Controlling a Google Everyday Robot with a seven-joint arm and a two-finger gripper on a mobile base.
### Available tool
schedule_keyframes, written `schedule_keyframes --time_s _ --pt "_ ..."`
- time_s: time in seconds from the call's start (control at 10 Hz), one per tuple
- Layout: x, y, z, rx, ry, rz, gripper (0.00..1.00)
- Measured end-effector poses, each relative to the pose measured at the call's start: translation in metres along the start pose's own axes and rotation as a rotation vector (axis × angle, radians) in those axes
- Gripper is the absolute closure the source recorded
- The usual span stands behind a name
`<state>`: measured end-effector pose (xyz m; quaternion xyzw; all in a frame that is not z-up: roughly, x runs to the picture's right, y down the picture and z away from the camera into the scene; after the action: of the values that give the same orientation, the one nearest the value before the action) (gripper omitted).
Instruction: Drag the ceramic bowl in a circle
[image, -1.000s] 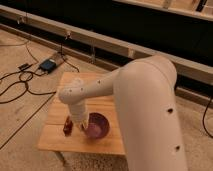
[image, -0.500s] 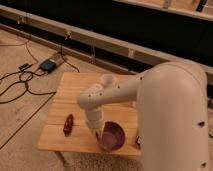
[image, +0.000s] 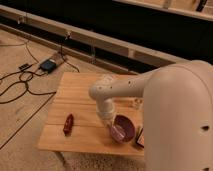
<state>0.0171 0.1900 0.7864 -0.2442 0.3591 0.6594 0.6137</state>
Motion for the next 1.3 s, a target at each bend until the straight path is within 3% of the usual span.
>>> schedule_keyframes --time_s 0.4,0.5,0.8,0.9,1.1,1.3 --pt "-0.037 0.032 -0.022 0.032 -0.055 -0.095 0.99" --pt "-0.042 0.041 -0.023 0.039 -0.06 -0.12 0.93" --pt "-0.045 0.057 -0.022 0.061 -0.057 -0.163 0.61" --pt "-0.045 0.058 -0.021 0.065 -0.056 -0.168 0.55" --pt "-0.043 0.062 -0.017 0.075 -0.046 -0.182 0.33" --pt "-0.042 0.065 -0.013 0.081 -0.042 -0.19 0.2"
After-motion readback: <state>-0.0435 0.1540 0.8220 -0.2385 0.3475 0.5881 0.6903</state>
